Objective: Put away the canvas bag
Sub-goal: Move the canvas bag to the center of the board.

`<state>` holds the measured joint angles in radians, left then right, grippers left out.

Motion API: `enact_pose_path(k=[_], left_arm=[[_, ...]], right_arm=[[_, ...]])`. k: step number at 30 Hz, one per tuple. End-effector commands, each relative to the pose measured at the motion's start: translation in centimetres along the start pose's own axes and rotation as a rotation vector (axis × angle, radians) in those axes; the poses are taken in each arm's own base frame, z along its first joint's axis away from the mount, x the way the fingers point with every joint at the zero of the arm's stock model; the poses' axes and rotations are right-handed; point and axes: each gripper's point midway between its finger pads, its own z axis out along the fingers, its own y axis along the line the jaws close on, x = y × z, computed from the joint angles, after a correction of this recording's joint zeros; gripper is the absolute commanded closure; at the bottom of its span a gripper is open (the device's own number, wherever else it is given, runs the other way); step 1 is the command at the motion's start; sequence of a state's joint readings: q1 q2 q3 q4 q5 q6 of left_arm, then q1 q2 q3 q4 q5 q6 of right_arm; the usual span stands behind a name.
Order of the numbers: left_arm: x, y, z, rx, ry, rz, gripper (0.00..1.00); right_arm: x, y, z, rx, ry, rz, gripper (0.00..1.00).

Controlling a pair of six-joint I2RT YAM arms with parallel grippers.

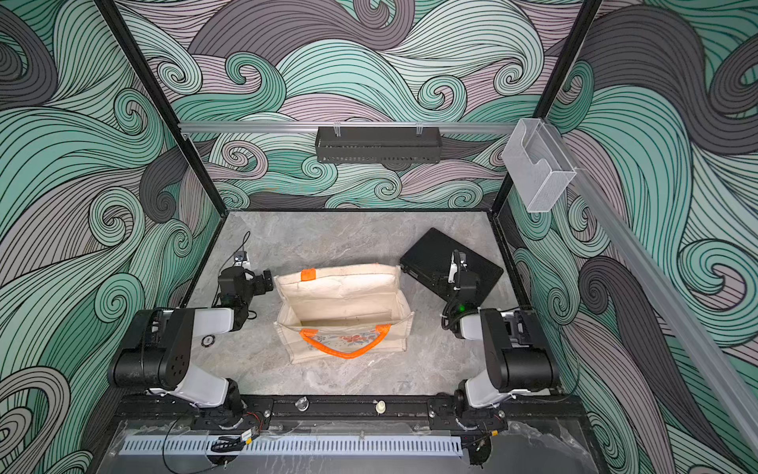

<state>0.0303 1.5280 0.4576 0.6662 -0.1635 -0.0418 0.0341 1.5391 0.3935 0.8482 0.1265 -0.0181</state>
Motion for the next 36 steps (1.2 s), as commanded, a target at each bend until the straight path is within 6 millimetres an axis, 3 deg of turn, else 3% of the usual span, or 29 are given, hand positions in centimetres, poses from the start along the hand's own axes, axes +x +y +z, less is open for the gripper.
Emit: enact_pose_path(k=[1,32,36], left_arm=[[-0.9,-0.1,0.2,0.008,-0.014,-0.012,0.01],[-0.9,-0.1,0.1,0.008,-0.017,-0.014,0.01],[-2.7,1.7,-1.2,-0.089,-0.017,-0.034,0.01]], right_arm=[[-0.5,0.0,0.0,-0.006,-0.015,0.003,0.00],[-0.6,0.0,-0.1,-0.005,-0.021,0.005,0.00],[-2.9,-0.9,-1.5,0.037,-0.021,0.020,0.00]])
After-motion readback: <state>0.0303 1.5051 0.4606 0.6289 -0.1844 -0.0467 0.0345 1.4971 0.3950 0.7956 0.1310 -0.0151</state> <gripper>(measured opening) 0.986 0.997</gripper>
